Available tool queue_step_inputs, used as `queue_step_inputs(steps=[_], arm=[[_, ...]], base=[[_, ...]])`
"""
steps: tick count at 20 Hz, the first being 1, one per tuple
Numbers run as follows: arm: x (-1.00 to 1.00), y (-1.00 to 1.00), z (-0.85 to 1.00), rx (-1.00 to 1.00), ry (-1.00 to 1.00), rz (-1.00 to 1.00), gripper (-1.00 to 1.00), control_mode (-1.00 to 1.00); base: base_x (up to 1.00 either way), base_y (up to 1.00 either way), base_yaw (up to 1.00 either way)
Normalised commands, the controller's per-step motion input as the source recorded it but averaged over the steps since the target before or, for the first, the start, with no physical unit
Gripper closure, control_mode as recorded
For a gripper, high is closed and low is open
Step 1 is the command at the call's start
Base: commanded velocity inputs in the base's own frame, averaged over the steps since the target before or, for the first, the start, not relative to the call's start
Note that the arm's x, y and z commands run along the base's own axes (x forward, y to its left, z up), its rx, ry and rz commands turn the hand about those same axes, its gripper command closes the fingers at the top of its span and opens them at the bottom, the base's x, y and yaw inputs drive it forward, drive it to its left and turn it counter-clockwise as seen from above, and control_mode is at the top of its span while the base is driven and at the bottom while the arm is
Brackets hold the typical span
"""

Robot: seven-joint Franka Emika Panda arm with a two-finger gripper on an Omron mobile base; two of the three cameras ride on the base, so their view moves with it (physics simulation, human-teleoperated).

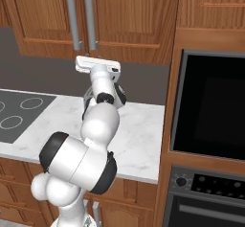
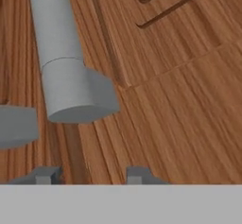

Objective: Pick the candle and candle from the dining table and place them in the open cabinet. Close the cabinet after placing the objects.

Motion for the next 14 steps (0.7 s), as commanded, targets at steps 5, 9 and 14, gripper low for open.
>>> queue_step_inputs(steps=[5,9,14], arm=[[0.33,1.0,0.0,-0.14,0.0,-0.15,-1.0,-1.0],[0.01,1.0,0.0,-0.06,0.0,-0.29,-1.0,-1.0],[-0.03,1.0,0.0,0.0,0.0,-0.39,-1.0,-1.0]], base=[[0.0,0.0,0.0],[0.0,0.0,0.0],[0.0,0.0,0.0]])
